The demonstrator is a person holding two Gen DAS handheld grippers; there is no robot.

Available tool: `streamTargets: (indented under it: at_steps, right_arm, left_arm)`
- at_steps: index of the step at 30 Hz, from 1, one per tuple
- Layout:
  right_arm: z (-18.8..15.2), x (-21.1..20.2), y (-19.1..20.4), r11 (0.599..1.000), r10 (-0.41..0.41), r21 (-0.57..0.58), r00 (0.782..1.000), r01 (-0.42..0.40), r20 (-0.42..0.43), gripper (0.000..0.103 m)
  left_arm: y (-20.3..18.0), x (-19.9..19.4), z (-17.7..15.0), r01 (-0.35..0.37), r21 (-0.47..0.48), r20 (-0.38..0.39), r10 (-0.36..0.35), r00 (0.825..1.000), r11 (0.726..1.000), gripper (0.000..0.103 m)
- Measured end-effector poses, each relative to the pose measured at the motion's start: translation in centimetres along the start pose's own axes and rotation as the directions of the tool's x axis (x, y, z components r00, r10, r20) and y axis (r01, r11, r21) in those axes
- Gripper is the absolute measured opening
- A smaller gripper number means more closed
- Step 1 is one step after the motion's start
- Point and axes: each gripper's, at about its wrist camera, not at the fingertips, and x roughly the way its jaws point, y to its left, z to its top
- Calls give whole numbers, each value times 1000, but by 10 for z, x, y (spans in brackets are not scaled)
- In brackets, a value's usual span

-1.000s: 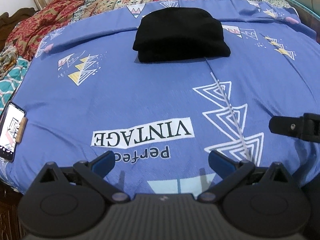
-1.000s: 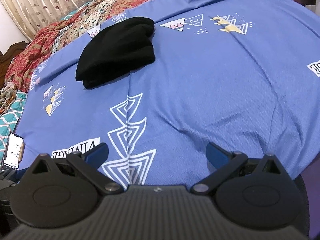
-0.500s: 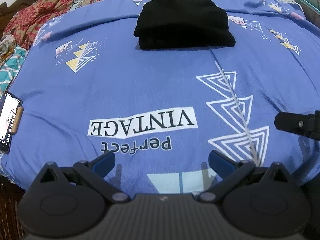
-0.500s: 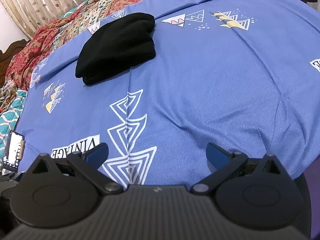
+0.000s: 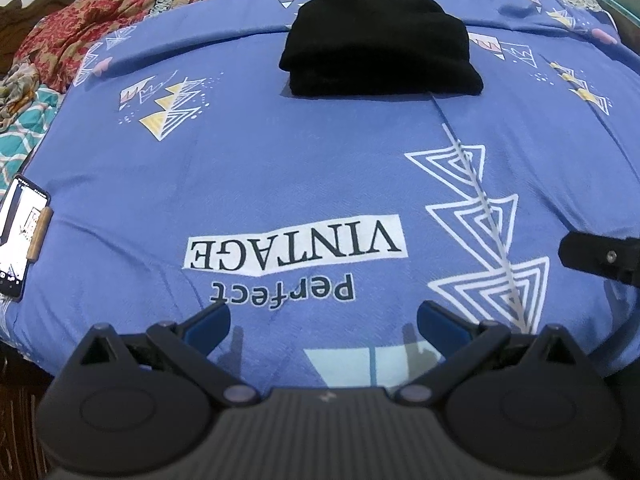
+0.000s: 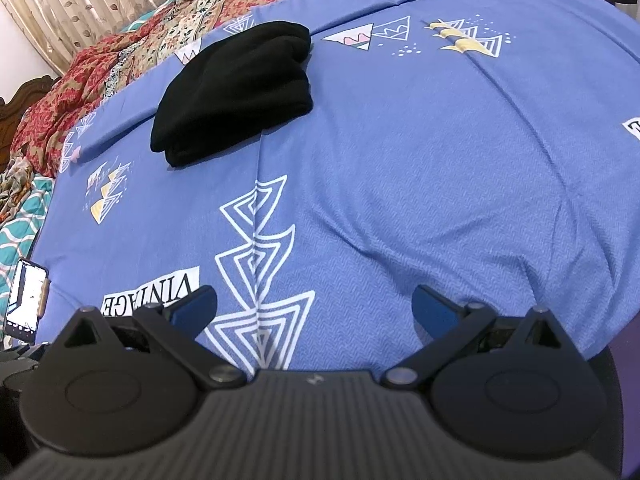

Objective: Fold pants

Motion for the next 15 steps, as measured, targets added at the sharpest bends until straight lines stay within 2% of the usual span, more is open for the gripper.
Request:
streamTargets:
  at_steps: [15]
  right_arm:
    - [-1,3,-2,1000,4,0,1000,-4,-11,103]
  left_arm:
    - [8,9,-2,3,-36,-51,-5,999,999,103]
